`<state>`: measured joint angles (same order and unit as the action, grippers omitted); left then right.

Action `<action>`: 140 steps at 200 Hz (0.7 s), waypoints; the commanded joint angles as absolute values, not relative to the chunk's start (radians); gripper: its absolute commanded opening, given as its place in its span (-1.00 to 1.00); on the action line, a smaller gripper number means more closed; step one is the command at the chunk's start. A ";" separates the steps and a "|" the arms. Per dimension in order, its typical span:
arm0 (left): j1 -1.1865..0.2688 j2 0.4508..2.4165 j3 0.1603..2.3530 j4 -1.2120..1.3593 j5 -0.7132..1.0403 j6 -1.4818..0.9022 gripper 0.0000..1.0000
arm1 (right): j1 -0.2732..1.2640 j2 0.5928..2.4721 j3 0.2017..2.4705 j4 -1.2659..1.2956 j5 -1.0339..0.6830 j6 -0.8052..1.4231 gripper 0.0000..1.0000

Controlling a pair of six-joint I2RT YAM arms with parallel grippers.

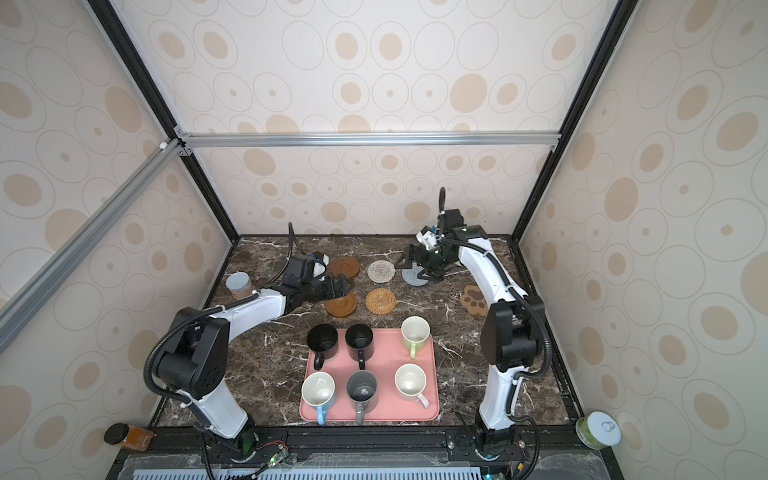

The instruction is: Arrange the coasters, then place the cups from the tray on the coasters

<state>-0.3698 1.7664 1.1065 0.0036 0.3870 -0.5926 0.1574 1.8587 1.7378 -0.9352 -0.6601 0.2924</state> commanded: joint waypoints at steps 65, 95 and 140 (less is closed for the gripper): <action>-0.403 1.925 1.221 -0.081 0.420 -0.519 1.00 | -0.004 1.630 1.460 -0.896 -0.571 0.253 0.97; -0.404 1.956 1.216 -0.060 0.446 -0.526 1.00 | -0.016 1.612 1.416 -0.891 -0.555 0.259 0.97; -0.403 1.988 1.217 -0.066 0.398 -0.513 1.00 | -0.018 1.588 1.374 -0.870 -0.557 0.274 0.97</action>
